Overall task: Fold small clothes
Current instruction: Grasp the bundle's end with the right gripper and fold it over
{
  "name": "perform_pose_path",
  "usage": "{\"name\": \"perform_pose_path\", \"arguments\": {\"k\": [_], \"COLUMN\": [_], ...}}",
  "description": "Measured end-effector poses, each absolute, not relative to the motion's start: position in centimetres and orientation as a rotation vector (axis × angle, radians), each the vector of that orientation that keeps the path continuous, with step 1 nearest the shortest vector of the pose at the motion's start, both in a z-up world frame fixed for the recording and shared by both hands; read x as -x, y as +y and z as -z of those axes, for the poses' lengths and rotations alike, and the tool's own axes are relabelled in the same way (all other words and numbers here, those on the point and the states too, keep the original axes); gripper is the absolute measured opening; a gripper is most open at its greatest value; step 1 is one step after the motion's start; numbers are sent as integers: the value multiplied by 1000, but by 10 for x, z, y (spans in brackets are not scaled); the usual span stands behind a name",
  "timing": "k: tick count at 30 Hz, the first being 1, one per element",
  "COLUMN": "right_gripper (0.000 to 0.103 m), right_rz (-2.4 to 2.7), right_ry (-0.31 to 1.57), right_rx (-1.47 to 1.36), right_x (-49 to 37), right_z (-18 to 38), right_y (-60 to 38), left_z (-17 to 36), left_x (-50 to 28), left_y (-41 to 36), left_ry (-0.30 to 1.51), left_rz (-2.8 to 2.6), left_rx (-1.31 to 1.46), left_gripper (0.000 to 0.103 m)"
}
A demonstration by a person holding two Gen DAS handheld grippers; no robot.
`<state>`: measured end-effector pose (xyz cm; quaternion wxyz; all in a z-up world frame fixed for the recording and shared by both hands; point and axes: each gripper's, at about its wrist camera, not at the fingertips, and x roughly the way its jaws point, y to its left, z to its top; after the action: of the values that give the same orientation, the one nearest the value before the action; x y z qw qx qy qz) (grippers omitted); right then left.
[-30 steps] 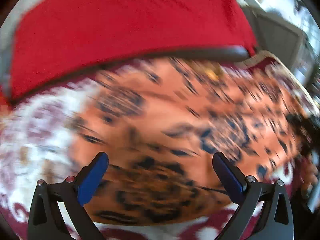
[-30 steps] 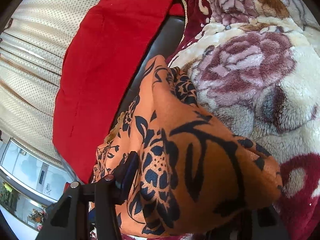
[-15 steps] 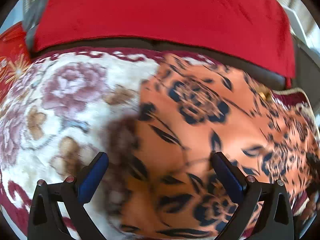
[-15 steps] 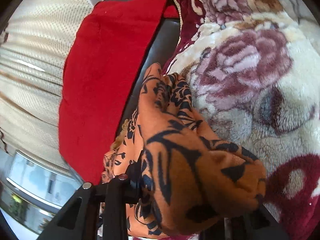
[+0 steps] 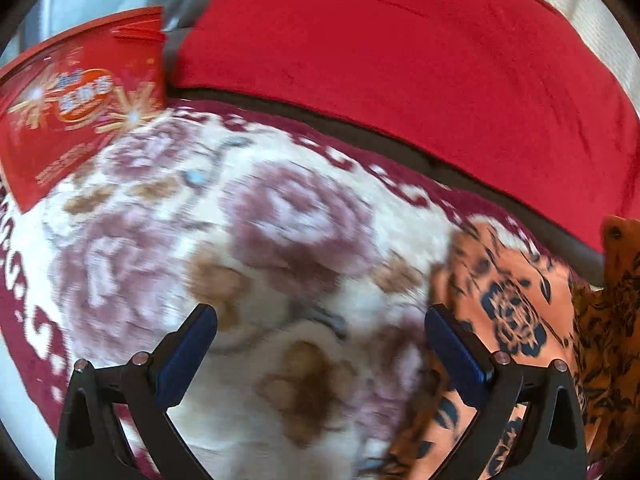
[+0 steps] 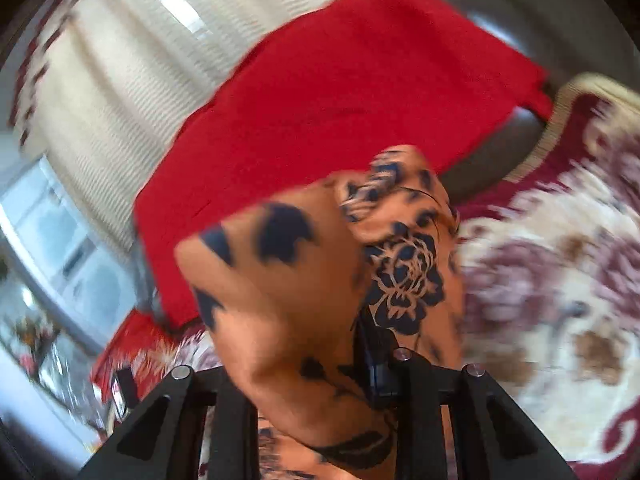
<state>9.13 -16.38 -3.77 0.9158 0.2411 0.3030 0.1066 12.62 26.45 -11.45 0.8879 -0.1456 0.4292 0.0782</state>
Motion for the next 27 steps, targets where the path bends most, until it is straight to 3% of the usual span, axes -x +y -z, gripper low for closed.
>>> {"name": "perform_pose_path", "arguments": {"k": [3, 8, 11, 16, 20, 21, 23, 24, 27], "right_gripper": [28, 29, 29, 29, 32, 34, 57, 75, 78], "right_rz": [-284, -332, -337, -440, -481, -489, -542, -586, -617], "right_ry": [670, 875, 810, 762, 769, 753, 749, 755, 760], "right_rx": [-387, -178, -67, -172, -85, -60, 9, 41, 170], "right_x": [-97, -99, -83, -73, -61, -58, -49, -42, -24], "right_z": [47, 125, 131, 117, 135, 132, 126, 121, 107], "right_y": [-99, -6, 12, 6, 9, 14, 11, 12, 7], "left_z": [108, 115, 116, 106, 102, 103, 106, 106, 108], "left_x": [-117, -109, -108, -107, -108, -109, -110, -109, -109], "left_y": [287, 314, 315, 303, 287, 282, 270, 265, 250], "left_ry": [872, 886, 886, 838, 825, 831, 846, 850, 869], "left_rz": [-211, -216, -169, -81, 0, 32, 109, 136, 238], "left_rx": [316, 357, 375, 400, 392, 393, 389, 384, 379], "left_gripper": [103, 103, 103, 103, 103, 103, 103, 103, 103]}}
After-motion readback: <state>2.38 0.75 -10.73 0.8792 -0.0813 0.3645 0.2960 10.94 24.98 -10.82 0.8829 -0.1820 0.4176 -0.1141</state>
